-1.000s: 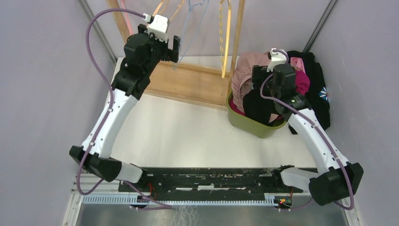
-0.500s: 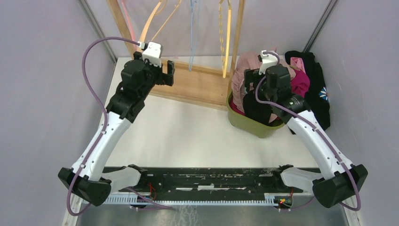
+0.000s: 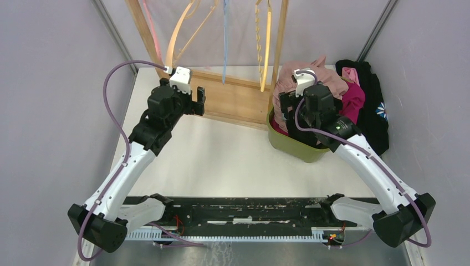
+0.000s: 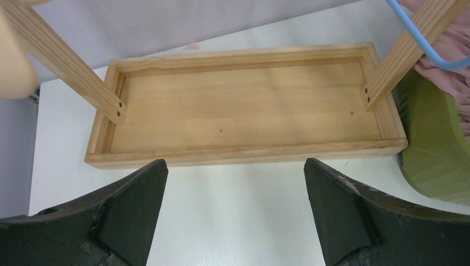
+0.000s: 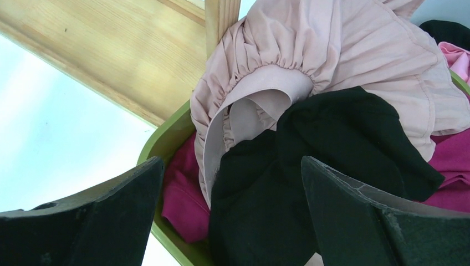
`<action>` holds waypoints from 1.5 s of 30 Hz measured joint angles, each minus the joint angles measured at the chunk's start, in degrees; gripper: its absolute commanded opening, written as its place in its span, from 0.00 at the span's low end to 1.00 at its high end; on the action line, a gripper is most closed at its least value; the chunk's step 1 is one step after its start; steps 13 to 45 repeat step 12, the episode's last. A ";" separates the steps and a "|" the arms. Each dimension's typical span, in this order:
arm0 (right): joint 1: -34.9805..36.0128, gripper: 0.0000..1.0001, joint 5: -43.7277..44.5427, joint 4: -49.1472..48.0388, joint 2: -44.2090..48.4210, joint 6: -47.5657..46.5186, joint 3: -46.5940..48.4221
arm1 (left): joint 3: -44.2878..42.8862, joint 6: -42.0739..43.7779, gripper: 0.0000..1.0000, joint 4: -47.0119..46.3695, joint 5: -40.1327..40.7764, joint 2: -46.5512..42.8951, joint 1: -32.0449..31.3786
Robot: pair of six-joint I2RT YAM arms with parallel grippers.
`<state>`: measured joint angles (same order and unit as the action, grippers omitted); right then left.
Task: Remove the skirt from the hanger
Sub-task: Reset both arms
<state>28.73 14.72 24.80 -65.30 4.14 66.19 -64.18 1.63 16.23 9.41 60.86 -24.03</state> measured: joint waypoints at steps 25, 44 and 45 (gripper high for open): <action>0.55 0.99 1.05 0.15 -0.42 -0.76 -0.07 | 0.66 -0.13 1.00 -0.52 0.13 0.37 0.00; 0.55 0.99 1.05 0.15 -0.42 -0.76 -0.07 | 0.66 -0.13 1.00 -0.52 0.13 0.37 0.00; 0.55 0.99 1.05 0.15 -0.42 -0.76 -0.07 | 0.66 -0.13 1.00 -0.52 0.13 0.37 0.00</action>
